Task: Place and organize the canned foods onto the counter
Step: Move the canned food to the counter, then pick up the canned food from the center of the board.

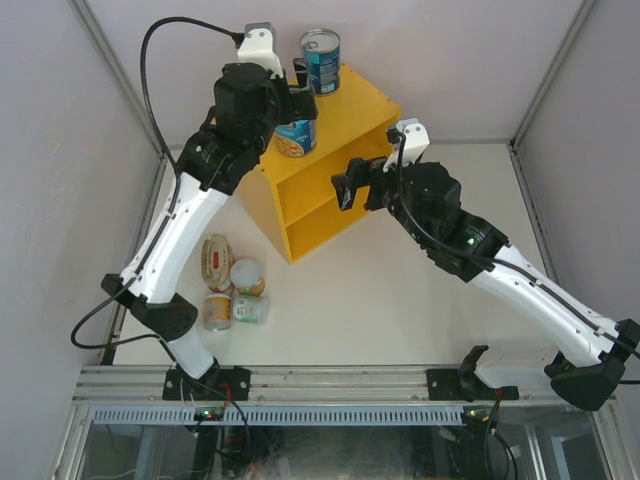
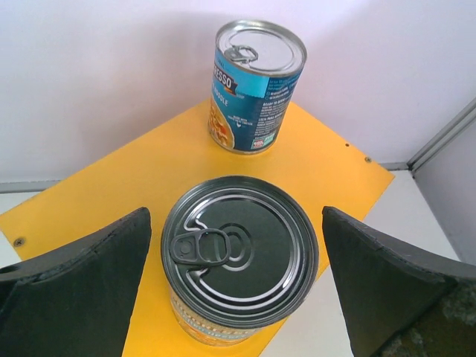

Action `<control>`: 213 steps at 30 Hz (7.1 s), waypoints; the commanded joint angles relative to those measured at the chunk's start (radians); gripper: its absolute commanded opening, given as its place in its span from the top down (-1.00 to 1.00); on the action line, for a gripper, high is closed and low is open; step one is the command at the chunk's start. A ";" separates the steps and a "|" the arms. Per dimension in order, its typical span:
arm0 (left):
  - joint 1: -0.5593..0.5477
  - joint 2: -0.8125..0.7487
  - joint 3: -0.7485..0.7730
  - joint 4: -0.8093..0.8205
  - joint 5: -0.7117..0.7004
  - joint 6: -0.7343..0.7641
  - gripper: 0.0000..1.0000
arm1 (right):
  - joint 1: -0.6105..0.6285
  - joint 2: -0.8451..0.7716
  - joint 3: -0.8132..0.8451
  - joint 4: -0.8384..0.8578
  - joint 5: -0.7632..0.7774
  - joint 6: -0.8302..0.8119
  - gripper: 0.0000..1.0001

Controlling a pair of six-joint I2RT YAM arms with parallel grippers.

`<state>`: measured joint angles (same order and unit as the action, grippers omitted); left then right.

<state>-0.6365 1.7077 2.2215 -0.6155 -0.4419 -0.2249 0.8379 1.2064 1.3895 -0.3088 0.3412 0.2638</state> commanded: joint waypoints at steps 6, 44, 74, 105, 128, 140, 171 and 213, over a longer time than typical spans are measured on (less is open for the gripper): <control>0.000 -0.160 -0.027 0.082 -0.070 -0.075 -0.99 | 0.049 0.068 0.125 0.052 -0.005 -0.051 -1.00; 0.108 -0.476 -0.537 0.172 -0.086 -0.442 -0.84 | -0.002 0.568 0.628 0.012 -0.061 -0.139 -1.00; 0.192 -0.484 -0.632 0.227 -0.036 -0.469 -0.76 | -0.125 0.646 0.678 0.052 -0.086 -0.134 0.15; 0.199 -0.468 -0.653 0.222 -0.024 -0.468 -0.74 | -0.347 0.699 0.737 0.060 -0.113 -0.168 0.14; 0.209 -0.444 -0.593 0.185 0.021 -0.452 -0.75 | -0.356 0.646 0.740 0.029 -0.130 -0.135 -0.97; 0.211 -0.463 -0.589 0.165 0.020 -0.452 -0.77 | -0.359 0.603 0.723 -0.007 -0.133 -0.117 -1.00; 0.267 -0.737 -0.949 -0.154 -0.108 -0.730 -0.87 | -0.237 0.292 0.542 -0.003 -0.033 -0.168 -1.00; 0.436 -0.405 -1.100 -0.280 0.025 -0.308 -1.00 | 0.316 -0.269 -0.044 0.070 0.380 -0.179 -1.00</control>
<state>-0.2234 1.3220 1.0786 -0.9089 -0.4297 -0.6460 1.1324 0.9417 1.3376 -0.2634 0.6827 0.0994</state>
